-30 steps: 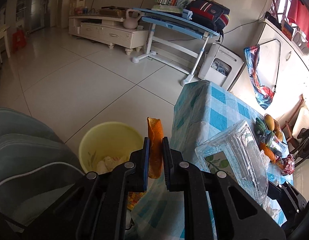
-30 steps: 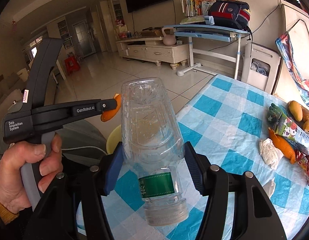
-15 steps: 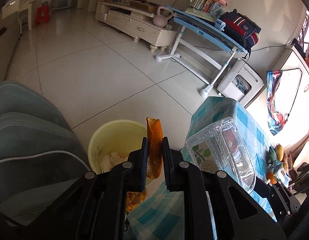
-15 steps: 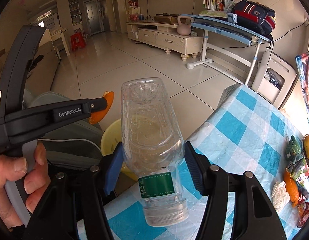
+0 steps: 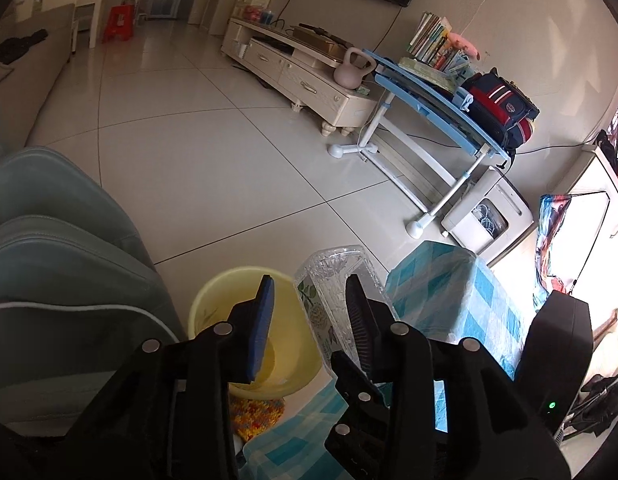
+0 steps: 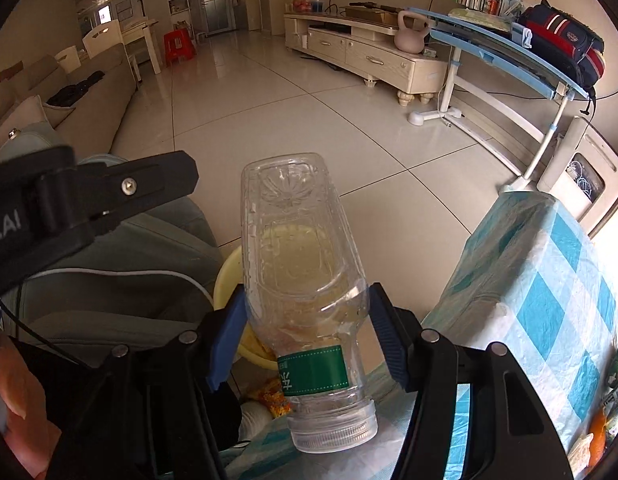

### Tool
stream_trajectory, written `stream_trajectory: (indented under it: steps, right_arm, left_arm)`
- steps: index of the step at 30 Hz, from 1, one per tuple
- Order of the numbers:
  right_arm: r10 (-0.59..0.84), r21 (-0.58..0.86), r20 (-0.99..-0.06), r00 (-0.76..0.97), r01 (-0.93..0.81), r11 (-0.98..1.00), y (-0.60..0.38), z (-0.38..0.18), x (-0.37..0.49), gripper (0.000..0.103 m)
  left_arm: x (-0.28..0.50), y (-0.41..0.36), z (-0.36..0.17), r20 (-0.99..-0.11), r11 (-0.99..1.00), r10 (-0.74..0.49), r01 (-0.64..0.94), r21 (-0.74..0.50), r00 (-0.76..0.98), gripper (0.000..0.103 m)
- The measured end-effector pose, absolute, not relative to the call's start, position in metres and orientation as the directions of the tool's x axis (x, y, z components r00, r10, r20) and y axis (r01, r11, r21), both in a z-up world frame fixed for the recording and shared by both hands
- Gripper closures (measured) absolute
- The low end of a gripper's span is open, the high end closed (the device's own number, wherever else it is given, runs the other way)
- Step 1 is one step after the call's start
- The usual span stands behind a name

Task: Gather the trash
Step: 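Open both tools over the yellow bin to drop peel and bottle, then move both tools back over the table, right tool toward a white tissue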

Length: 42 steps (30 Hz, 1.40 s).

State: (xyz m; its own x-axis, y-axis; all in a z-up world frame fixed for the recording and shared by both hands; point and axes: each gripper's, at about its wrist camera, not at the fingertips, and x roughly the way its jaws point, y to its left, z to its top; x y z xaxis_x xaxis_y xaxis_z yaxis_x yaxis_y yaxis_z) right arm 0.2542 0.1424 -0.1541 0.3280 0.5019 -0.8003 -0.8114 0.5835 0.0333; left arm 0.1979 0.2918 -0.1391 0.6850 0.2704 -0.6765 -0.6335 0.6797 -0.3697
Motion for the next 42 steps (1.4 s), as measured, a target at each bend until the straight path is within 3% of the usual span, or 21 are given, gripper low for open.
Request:
stream_trajectory:
  steps: [28, 42]
  right_arm:
    - [0.53, 0.127, -0.73, 0.432, -0.676, 0.726, 0.039, -0.128, 0.23, 0.037]
    - [0.365, 0.131, -0.792, 0.489, -0.448, 0.884, -0.06, -0.169, 0.256, 0.03]
  left_arm:
    - [0.204, 0.263, -0.134, -0.679, 0.765, 0.254, -0.573, -0.294, 0.688, 0.057]
    - [0.217, 0.171, -0.133, -0.707, 0.958, 0.131, -0.272, -0.09, 0.695, 0.043]
